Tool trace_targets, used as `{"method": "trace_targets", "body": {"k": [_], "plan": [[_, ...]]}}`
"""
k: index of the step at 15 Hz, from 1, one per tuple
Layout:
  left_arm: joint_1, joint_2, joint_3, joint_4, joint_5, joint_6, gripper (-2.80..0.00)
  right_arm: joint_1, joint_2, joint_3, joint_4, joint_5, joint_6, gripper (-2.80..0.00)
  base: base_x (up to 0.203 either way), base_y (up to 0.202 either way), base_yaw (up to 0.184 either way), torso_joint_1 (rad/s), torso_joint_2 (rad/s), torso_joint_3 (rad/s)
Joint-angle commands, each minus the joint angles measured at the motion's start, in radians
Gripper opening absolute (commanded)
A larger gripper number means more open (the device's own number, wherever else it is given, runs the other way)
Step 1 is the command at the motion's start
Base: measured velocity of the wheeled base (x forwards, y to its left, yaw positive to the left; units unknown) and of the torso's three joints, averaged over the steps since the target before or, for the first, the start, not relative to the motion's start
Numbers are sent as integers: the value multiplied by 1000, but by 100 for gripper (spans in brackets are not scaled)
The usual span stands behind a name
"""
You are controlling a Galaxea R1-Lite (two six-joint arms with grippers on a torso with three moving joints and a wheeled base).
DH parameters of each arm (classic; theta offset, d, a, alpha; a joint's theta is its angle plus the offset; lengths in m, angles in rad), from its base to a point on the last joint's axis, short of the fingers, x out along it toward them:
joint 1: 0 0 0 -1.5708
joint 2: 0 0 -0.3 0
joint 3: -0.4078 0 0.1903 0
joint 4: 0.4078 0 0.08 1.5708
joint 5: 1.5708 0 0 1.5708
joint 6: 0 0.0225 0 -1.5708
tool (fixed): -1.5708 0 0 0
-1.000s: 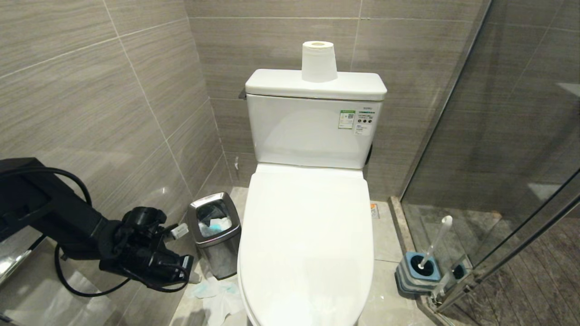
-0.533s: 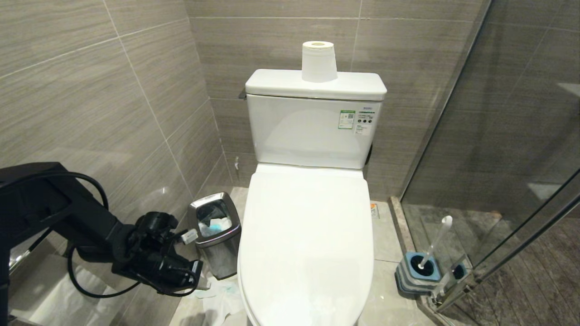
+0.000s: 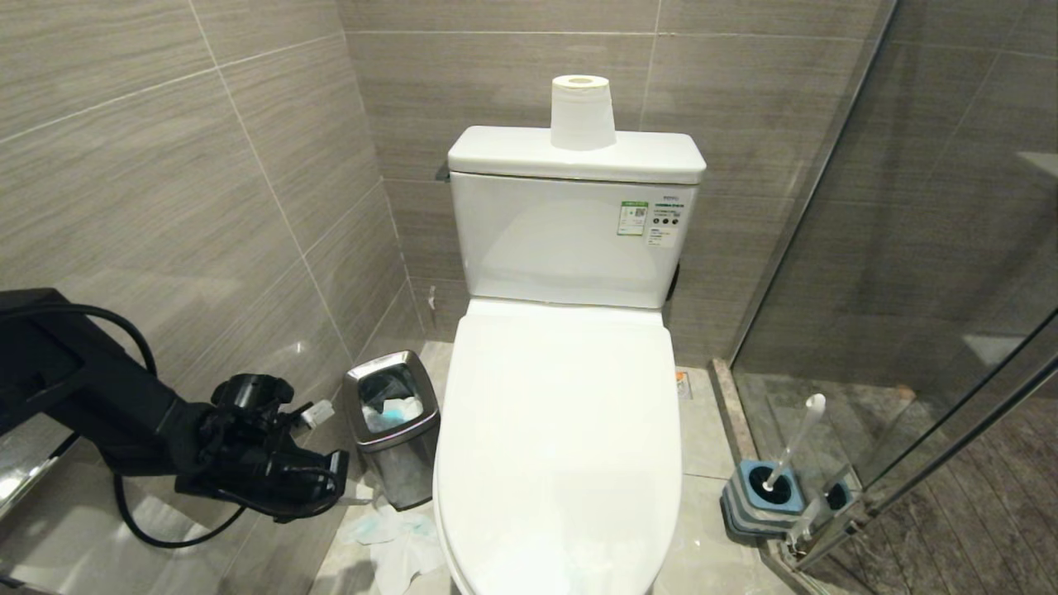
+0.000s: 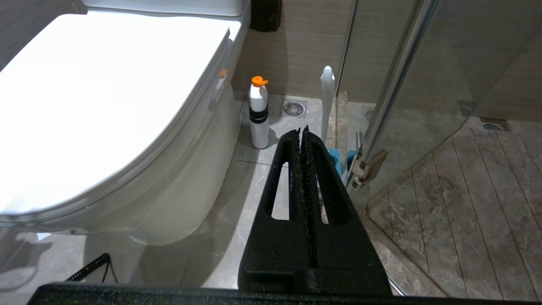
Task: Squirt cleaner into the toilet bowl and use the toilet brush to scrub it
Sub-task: Use the left hand to lift the toilet lid slightly
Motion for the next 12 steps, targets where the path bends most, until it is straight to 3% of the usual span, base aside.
{"method": "trace_targets", "body": {"k": [1,6,12], "plan": [[39,-25,1,-3,-82,-2,-280,0,1,2,0,0,0,-280,0,0,0,0,0,0],[76,-57,67,3,-206,-4,-280,0,1,2,0,0,0,-280,0,0,0,0,0,0],[86,-56,94,31,-237,25,-280,0,1,2,0,0,0,-280,0,0,0,0,0,0]]}}
